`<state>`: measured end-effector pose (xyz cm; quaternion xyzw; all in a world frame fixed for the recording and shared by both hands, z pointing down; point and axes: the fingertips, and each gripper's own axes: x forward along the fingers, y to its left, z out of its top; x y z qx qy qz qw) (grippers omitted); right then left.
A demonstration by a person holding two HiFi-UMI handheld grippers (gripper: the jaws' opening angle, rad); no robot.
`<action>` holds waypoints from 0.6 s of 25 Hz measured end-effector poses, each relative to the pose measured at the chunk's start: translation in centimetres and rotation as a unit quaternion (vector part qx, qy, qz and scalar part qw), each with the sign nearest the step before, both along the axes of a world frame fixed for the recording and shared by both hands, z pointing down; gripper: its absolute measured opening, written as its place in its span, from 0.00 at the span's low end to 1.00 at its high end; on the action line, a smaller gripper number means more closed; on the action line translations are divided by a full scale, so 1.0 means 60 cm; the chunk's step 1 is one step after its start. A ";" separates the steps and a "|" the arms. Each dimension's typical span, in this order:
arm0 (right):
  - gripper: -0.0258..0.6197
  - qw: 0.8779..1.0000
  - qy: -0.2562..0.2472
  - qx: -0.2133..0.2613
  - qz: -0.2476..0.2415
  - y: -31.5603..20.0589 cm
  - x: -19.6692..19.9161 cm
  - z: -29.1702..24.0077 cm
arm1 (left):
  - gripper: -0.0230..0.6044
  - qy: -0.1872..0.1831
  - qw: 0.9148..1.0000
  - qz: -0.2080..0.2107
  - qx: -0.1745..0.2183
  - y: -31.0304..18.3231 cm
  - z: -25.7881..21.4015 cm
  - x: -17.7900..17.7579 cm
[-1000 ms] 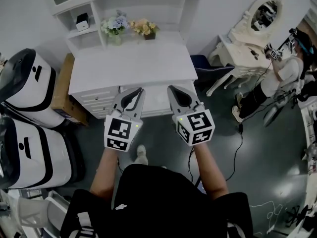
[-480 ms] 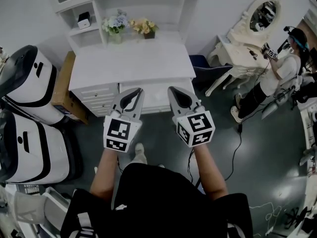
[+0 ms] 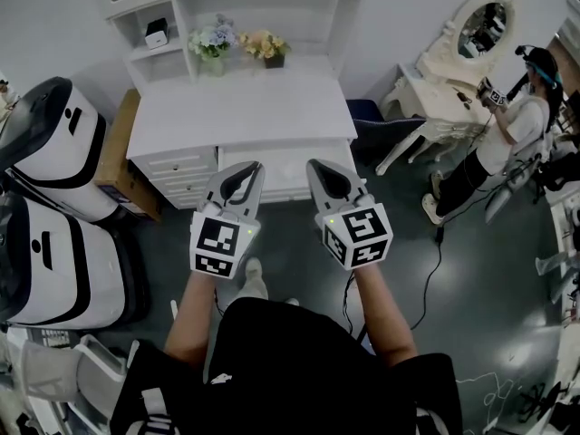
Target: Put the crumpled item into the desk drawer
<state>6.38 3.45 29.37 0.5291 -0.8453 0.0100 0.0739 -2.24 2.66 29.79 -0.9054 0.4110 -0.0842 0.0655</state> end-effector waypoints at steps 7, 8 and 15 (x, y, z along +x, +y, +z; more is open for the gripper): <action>0.03 1.000 0.000 0.002 -0.003 0.007 0.008 0.003 | 0.05 -0.001 1.000 -0.004 0.000 0.009 0.004 0.008; 0.03 1.000 -0.001 0.002 -0.004 0.008 0.009 0.003 | 0.05 -0.001 1.000 -0.004 0.000 0.010 0.004 0.008; 0.03 1.000 -0.002 0.003 -0.007 0.010 0.012 0.003 | 0.05 -0.002 1.000 -0.004 -0.002 0.014 0.005 0.014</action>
